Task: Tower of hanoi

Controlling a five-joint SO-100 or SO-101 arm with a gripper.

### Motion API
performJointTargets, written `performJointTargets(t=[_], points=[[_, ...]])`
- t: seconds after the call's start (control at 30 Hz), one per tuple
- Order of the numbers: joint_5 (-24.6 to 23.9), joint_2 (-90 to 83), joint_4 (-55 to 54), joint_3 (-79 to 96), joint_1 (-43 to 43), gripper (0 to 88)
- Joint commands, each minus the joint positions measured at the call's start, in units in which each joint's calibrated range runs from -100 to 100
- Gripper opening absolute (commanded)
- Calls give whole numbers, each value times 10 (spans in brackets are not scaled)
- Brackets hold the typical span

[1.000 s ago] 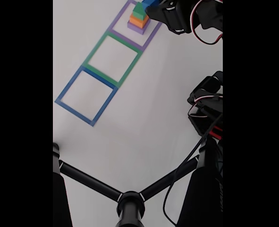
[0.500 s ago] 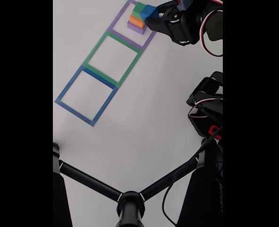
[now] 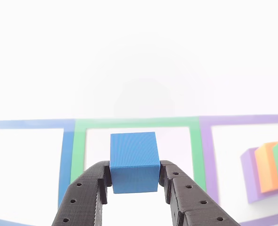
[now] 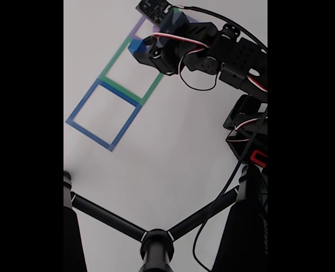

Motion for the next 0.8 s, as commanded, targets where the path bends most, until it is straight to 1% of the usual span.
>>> performJointTargets(t=[0.0, 0.2, 0.33, 0.5, 0.77], points=[[6, -2, -167, 99, -3, 57], [6, 15, -374, 246, 36, 56], [6, 36, -469, 307, 46, 56], [6, 110, -610, 356, 47, 56], [6, 260, -766, 368, 44, 58]])
